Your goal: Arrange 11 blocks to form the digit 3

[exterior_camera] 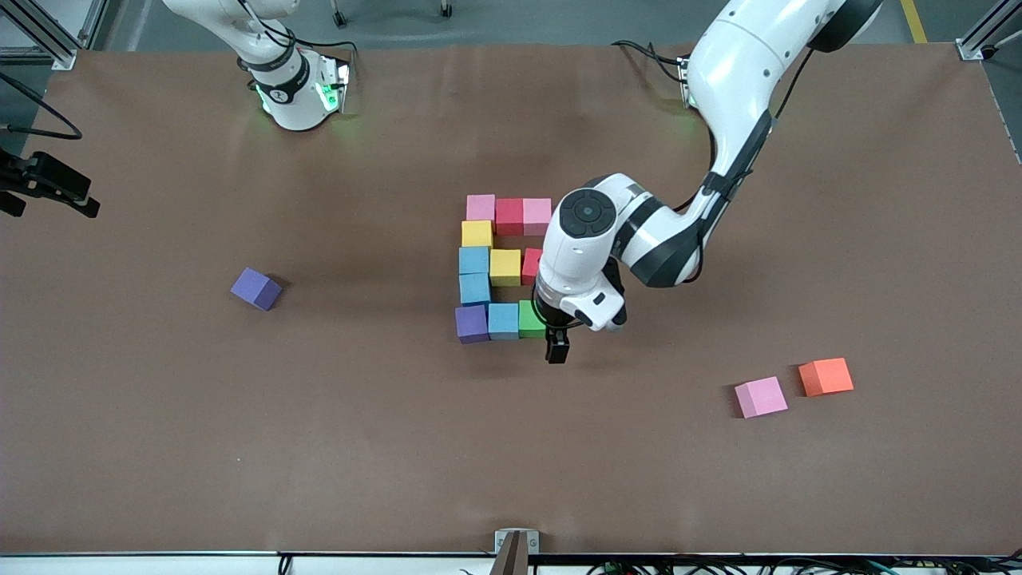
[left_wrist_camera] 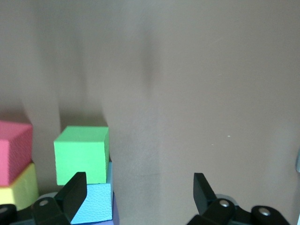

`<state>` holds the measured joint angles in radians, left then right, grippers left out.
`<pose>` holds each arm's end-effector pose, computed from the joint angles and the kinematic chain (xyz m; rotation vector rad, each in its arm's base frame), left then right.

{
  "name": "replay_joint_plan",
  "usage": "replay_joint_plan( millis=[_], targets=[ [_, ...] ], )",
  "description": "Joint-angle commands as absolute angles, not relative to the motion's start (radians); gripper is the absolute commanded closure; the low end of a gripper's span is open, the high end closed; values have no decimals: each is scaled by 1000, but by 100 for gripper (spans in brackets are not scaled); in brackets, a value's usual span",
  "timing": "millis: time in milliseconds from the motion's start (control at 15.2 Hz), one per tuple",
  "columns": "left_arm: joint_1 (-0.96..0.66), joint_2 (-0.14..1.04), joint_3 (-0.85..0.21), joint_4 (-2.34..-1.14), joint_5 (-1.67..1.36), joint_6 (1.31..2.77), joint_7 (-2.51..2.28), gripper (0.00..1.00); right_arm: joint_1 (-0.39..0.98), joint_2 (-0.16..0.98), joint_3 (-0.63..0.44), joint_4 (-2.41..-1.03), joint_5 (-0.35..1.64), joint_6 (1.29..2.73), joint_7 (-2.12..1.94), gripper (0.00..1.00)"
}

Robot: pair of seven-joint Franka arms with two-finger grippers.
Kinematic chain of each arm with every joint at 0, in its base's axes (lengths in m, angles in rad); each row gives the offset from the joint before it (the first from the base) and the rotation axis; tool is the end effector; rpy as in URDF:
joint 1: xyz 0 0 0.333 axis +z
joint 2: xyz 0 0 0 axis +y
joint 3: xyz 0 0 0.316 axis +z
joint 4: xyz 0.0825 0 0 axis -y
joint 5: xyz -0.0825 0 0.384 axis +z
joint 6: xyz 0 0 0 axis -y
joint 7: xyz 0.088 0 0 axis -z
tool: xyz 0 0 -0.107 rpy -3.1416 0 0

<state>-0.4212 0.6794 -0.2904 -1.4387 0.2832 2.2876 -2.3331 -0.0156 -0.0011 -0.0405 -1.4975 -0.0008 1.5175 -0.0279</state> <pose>0.5914 -0.4435 0.3222 2.1164 2.0437 0.0982 0.5483 -0.0309 0.6548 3.1395 -0.0444 0.0330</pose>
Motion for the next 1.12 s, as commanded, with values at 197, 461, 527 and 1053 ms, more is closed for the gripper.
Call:
replay_joint_plan(
  millis=[197, 461, 527, 1053],
  targets=[
    [-342, 513, -293, -1447, 250, 2050, -1775, 0, -25, 2, -29, -1489, -18, 1516, -14, 0],
    [-296, 442, -284, -1440, 244, 1884, -1266, 0, -25, -2, -29, -1489, -18, 1516, -14, 0],
    [-244, 421, -293, -1430, 244, 1828, -1152, 0, -25, 2, -29, -1489, -18, 1516, -14, 0],
    [-79, 180, -296, -1424, 196, 1573, -542, 0, -26, -2, -29, -1489, -18, 1516, -14, 0]
  ],
)
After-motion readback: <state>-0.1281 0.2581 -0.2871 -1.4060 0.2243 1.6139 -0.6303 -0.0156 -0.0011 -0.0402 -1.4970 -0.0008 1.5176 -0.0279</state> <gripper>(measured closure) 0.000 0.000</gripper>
